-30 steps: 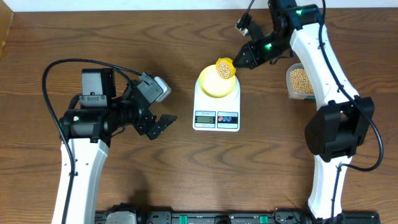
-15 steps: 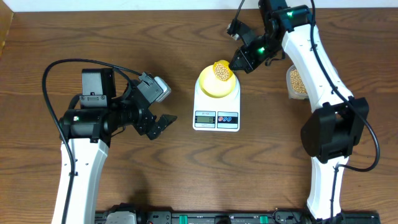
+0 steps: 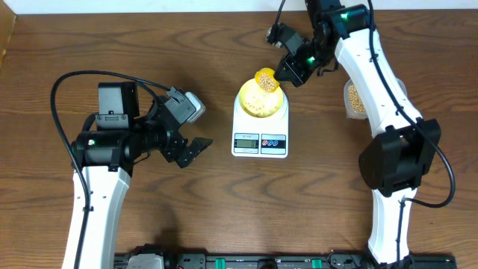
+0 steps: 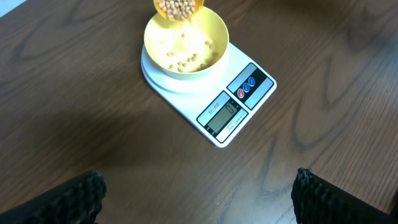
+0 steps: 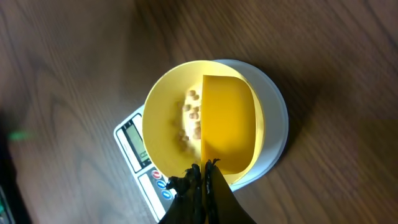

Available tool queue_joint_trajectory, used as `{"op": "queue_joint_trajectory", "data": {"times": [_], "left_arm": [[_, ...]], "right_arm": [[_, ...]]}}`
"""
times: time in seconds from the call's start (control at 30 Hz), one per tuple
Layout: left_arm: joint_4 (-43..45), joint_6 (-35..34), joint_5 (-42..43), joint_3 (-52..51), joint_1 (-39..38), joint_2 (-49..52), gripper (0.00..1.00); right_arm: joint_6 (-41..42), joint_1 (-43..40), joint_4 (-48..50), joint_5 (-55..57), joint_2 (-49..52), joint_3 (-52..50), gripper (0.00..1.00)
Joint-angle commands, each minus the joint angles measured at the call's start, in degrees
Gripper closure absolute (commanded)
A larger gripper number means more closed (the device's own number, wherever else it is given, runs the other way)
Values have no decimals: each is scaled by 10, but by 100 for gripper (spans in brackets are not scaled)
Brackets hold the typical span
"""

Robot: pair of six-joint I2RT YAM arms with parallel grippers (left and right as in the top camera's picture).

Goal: Scoop item into bowl and weigh 50g on scale
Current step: 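Tilt the scoop to pour soybeans into the yellow bowl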

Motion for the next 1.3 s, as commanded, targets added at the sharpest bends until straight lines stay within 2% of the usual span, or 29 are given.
{"op": "queue_joint_trajectory", "data": {"times": [0.0, 0.77, 1.27], "left_arm": [[0, 10, 5, 3, 3, 0, 2], [0, 10, 5, 3, 3, 0, 2], [0, 10, 5, 3, 3, 0, 2]], "right_arm": [[-53, 7, 6, -2, -2, 13, 99], [-136, 10, 7, 2, -4, 13, 99], [-155, 23, 6, 51, -14, 14, 99]]}}
